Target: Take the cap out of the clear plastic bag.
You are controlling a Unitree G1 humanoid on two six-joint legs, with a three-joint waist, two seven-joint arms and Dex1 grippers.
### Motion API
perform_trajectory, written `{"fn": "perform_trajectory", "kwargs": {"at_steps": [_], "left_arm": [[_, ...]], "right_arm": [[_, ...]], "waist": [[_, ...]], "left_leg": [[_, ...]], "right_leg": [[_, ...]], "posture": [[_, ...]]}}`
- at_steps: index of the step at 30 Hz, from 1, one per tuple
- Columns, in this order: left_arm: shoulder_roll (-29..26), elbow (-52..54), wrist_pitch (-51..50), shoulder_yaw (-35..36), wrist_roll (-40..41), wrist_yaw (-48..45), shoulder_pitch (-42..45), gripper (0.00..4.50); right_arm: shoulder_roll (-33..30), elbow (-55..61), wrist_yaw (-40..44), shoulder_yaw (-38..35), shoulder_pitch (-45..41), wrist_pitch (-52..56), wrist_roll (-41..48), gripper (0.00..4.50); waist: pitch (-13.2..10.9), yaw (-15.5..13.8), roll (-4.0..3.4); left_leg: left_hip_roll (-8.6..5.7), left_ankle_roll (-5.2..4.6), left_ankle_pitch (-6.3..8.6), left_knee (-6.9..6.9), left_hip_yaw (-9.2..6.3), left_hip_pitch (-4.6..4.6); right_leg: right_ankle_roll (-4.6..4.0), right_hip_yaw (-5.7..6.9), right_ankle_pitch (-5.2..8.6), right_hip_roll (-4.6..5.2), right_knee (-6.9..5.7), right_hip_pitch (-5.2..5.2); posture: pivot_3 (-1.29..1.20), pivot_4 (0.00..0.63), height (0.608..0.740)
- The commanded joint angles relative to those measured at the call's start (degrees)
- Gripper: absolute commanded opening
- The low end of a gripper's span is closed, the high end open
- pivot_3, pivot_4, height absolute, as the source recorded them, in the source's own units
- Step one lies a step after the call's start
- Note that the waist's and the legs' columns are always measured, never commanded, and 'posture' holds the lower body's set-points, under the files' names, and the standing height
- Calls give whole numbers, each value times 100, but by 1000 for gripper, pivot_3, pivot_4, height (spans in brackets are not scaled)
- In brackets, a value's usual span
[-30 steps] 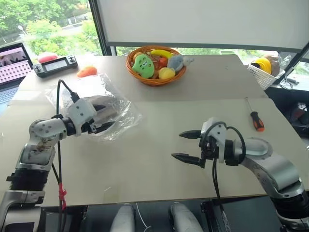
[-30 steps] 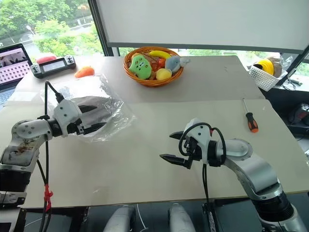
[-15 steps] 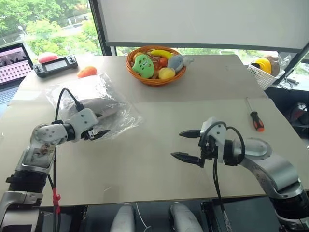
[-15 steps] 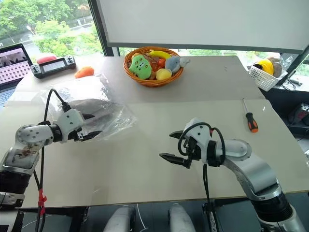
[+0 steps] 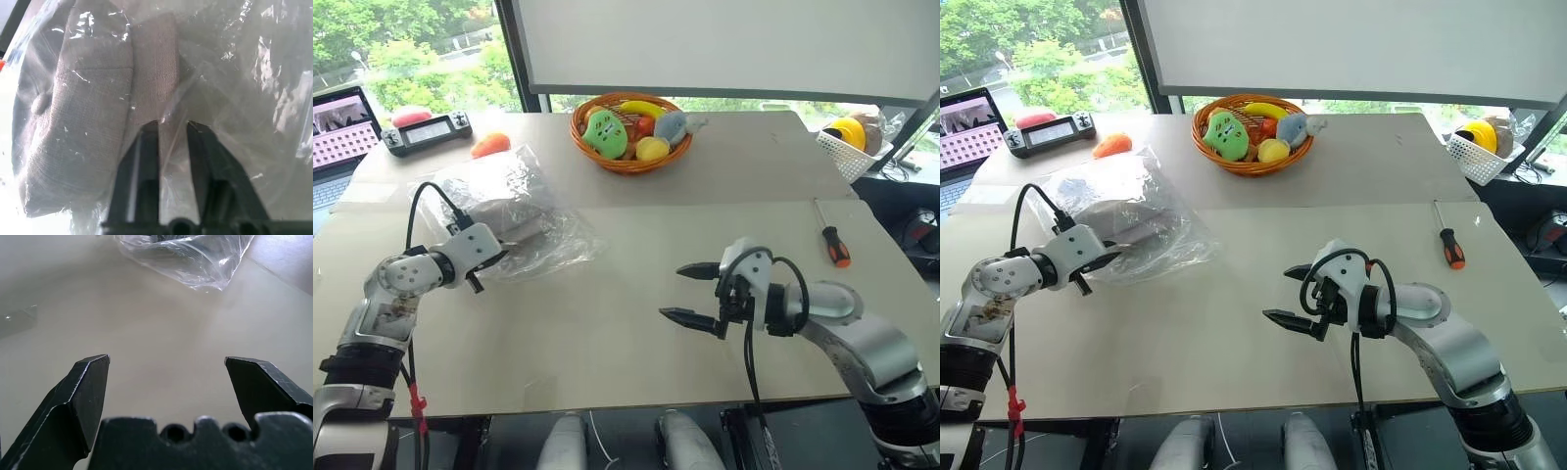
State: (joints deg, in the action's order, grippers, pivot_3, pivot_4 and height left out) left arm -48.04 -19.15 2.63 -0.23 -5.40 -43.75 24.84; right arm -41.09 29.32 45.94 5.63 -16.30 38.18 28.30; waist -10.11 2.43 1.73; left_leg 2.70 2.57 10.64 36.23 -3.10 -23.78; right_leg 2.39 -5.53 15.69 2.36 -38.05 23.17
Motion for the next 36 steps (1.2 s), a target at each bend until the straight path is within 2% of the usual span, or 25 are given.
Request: {"fn": "perform_trajectory", "kwargs": {"at_steps": [1, 5, 8, 15, 21, 25, 26, 27, 30, 36], "left_arm": [[102, -4, -18, 187, 107, 225, 238, 19], [260, 14, -177, 332, 237, 435, 398, 19], [610, 30, -553, 856, 789, 814, 730, 19], [839, 73, -795, 1460, 1310, 1271, 1089, 19], [726, 1766, -1788, 1303, 2784, -461, 253, 19], [507, 2367, -2305, 1146, 3055, -909, -250, 19], [478, 2410, -2327, 1099, 3011, -932, -332, 533], [452, 2438, -2367, 1074, 3002, -959, -390, 712], [403, 2411, -2282, 995, 2870, -997, -492, 1787], [363, 2263, -1265, 508, 1802, -748, -807, 3745]], "right_arm": [[45, 165, -33, -144, -47, -96, 28, 4500], [70, 174, -56, -134, -33, -87, 20, 4500], [88, 180, -85, -122, 6, -88, -7, 4500], [141, 154, -111, -62, 1, -108, -48, 4500], [205, 110, -119, -27, -26, -132, -96, 4500], [274, 59, -131, 26, -46, -158, -168, 4500], [307, 52, -149, 50, -52, -162, -187, 4500], [343, 48, -170, 74, -53, -166, -210, 4500], [444, 58, -222, 116, -6, -177, -288, 4500], [546, 114, -310, 125, 86, -173, -320, 4500]], "waist": [[0, 0, 0], [0, -1, 0], [0, -3, 1], [1, 16, 5], [1, 17, 5], [1, 15, 5], [1, 24, 5], [1, 23, 5], [1, 13, 5], [1, 3, 5]], "left_leg": [[0, 0, 0, 0, 0, 0], [0, 0, 0, 0, -1, -1], [0, 0, 0, 2, -4, -2], [-2, 0, 0, 3, -5, -1], [-2, 0, 0, 2, -2, -2], [-1, 0, 0, 0, -5, 1], [-1, 1, 0, 1, -5, 2], [-1, 1, 0, 2, -3, 5], [-1, 1, 0, 2, -3, 8], [-1, 1, 0, 0, -2, 2]], "right_leg": [[0, 0, 0, 0, 0, 0], [-1, 0, -1, 0, 0, 0], [-3, 3, -2, 0, -1, 0], [-11, 2, -8, 1, -2, -2], [-12, 1, -8, 2, -1, -3], [-12, 3, -8, 1, -3, -1], [-8, 2, -6, 1, -3, -2], [-1, 1, -1, 1, -1, -5], [18, 1, 10, 1, -2, -7], [-6, 0, -4, 2, 3, -4]], "posture": [[0, 150, 735], [0, 150, 735], [0, 150, 735], [0, 150, 735], [0, 150, 735], [0, 150, 735], [0, 150, 735], [0, 150, 735], [0, 150, 735], [0, 150, 735]]}}
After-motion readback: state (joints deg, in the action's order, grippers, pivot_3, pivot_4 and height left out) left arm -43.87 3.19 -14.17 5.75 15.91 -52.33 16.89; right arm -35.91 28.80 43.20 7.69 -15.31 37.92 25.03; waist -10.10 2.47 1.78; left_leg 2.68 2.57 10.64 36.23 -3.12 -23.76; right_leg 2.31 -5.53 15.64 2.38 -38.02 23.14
